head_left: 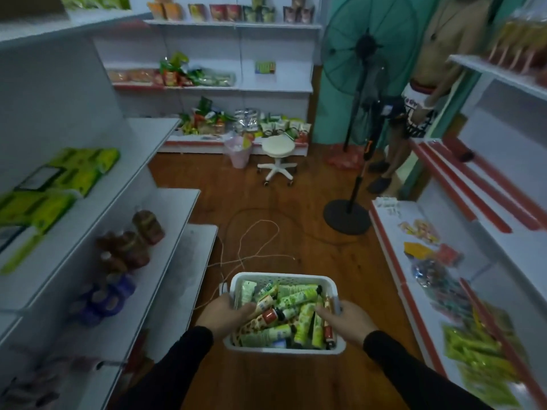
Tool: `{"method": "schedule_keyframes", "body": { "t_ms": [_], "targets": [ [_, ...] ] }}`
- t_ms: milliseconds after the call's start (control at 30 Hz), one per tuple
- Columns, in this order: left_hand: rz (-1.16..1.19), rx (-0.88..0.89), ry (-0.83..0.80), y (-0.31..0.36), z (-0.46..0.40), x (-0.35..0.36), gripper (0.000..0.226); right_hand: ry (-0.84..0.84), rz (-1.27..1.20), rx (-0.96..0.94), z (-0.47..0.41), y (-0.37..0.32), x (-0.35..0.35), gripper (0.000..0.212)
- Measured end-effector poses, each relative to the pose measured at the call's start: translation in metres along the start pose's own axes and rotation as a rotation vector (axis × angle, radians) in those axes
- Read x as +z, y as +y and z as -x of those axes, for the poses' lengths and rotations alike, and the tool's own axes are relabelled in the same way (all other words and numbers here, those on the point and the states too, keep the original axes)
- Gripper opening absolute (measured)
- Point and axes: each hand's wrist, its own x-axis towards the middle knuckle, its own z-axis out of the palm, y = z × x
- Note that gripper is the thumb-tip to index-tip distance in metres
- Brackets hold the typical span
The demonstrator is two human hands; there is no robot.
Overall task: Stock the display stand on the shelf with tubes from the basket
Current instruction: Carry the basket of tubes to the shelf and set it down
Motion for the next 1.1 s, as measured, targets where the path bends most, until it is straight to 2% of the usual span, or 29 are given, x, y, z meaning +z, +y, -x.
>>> {"method": "schedule_keyframes", "body": {
  "t_ms": [100,267,367,533,600,800,933,1033,1100],
  "targets": [
    [-0.012,0.034,0.004,0.038,-0.067,-0.037,0.019,0.03,0.003,0.006,-0.062,-0.04,-0.031,0.086],
    [0.008,0.025,0.001,0.083,-0.182,-0.076,0.02,0.028,-0.044,-0.007,-0.196,-0.073,-0.07,0.098],
    [0.04,-0.008,0.027,0.115,-0.248,-0.092,0.014,-0.005,-0.022,-0.027,-0.283,-0.09,-0.095,0.095],
    [0.058,-0.074,0.108,0.174,-0.341,-0.132,0.021,-0.078,0.067,-0.071,-0.391,-0.156,-0.152,0.063],
    [0.06,-0.082,0.128,0.196,-0.38,-0.152,0.022,-0.091,0.088,-0.094,-0.437,-0.18,-0.173,0.059],
    [0.07,-0.099,0.134,0.243,-0.519,-0.207,0.02,-0.098,0.116,-0.117,-0.583,-0.235,-0.217,0.062],
    [0.062,-0.082,0.115,0.277,-0.62,-0.246,0.023,-0.083,0.052,-0.083,-0.683,-0.263,-0.241,0.081],
    [0.061,-0.059,0.083,0.313,-0.684,-0.276,0.019,-0.081,0.03,-0.061,-0.742,-0.29,-0.266,0.074],
    [0.046,-0.029,0.073,0.34,-0.723,-0.297,0.016,-0.07,-0.013,-0.058,-0.781,-0.308,-0.285,0.089]
  ]
}}
